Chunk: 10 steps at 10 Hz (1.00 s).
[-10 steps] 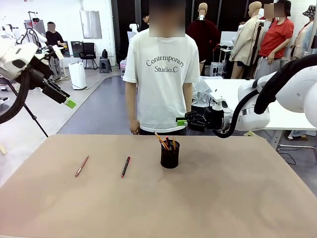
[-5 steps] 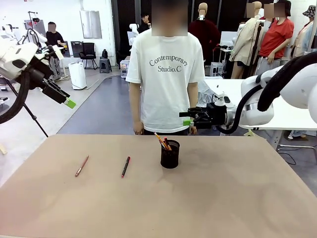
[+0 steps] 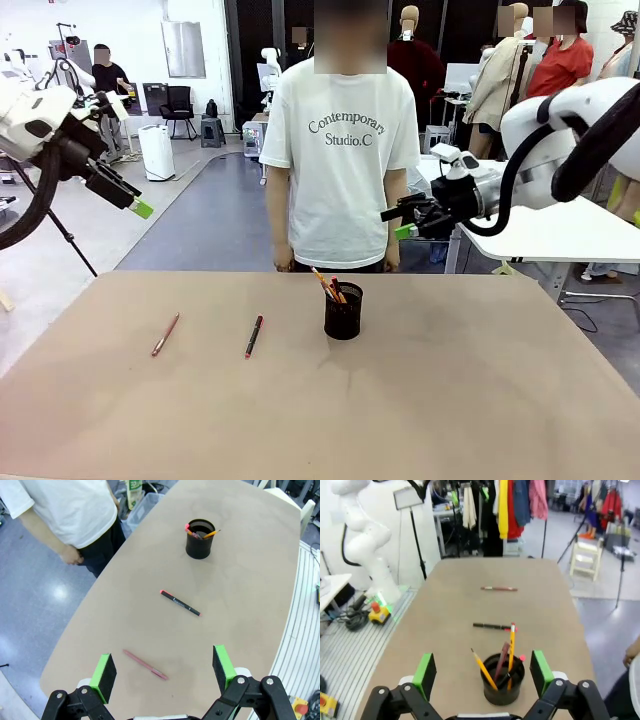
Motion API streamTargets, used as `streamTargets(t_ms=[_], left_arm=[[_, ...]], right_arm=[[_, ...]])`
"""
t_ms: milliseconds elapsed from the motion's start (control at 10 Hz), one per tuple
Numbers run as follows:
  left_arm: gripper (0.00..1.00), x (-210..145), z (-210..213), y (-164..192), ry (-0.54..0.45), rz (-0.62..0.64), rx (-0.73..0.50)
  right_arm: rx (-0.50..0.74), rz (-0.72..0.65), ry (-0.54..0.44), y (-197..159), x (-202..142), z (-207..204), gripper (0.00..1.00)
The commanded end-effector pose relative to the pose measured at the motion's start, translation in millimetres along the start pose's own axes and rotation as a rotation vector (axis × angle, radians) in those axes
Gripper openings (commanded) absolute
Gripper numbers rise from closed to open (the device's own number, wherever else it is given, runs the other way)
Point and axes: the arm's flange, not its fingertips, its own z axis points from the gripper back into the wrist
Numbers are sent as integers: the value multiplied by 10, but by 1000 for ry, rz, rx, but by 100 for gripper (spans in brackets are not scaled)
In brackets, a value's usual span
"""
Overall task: Place the pens into the pen holder.
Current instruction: Pick up a writing instrument from the table and place it into the Pen holder.
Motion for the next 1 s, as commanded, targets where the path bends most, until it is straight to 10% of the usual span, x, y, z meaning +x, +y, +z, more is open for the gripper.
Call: streamTargets(t_ms=[0, 900], left_arm=[[100, -1, 9, 10, -4, -4, -4], [100, -1, 9, 10, -4, -4, -4]], right_arm=[[-64, -12, 120, 51, 174, 168, 100], [-248, 30, 228, 270, 363, 970, 100]])
